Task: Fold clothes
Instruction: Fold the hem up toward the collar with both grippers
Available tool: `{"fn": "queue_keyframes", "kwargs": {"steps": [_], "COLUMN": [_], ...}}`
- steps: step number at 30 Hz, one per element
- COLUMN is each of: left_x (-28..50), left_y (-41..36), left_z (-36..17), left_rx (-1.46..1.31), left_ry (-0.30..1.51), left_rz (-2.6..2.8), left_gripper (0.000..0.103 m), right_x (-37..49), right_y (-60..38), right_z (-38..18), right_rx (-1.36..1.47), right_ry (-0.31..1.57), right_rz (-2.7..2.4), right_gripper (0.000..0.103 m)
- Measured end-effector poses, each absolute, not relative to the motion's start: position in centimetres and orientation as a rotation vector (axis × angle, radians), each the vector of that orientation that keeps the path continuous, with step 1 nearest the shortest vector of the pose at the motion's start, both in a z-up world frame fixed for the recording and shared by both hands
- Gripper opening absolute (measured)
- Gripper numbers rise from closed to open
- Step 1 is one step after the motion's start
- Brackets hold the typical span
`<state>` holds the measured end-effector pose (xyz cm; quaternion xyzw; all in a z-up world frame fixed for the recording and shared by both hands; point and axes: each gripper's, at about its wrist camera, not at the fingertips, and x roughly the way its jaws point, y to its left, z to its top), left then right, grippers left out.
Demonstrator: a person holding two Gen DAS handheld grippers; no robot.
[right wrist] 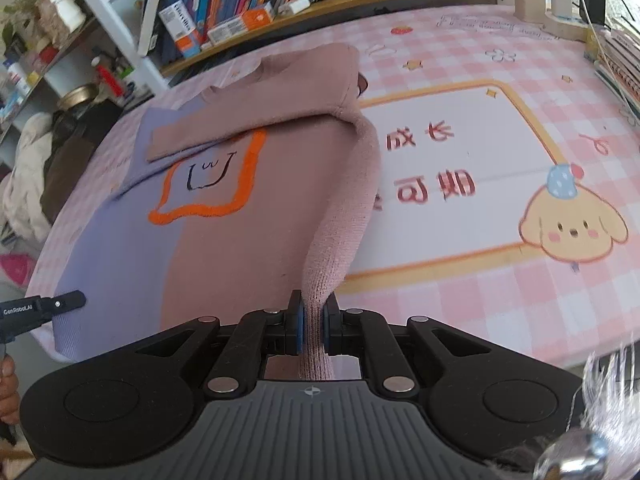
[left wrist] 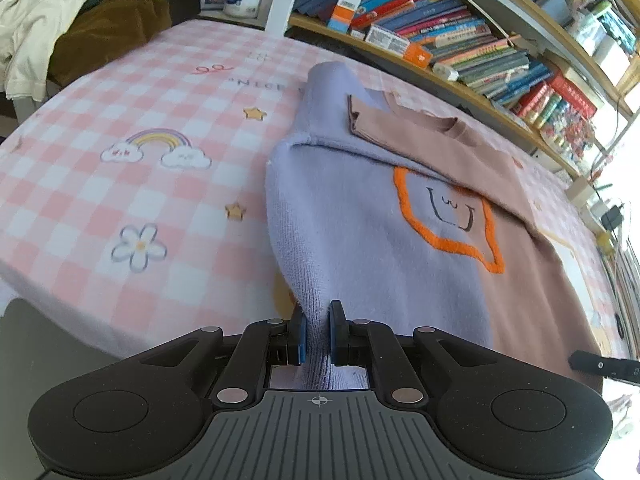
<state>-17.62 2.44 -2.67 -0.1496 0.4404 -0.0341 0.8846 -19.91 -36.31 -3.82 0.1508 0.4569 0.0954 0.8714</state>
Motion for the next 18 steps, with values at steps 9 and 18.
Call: {"fn": "queue_keyframes", "kwargs": {"steps": [9, 18], "left_x": [-18.3, -13.3], "left_y": [3.0, 5.6], "left_z": [-0.9, 2.5], "left_rx": [-0.381, -0.657], "left_ry": [0.897, 0.714], "left_rz": [-0.089, -0.088], "left_gripper": [0.009, 0.009], "right_x": [-20.8, -16.1], "right_y": [-37.0, -40.2], "right_z": [-2.7, 2.1], "right_rx": [0.362, 0.638], "right_ry": [0.965, 0.716], "right_rz": [0.274, 0.277], "right_gripper": [0.008, 0.008]}}
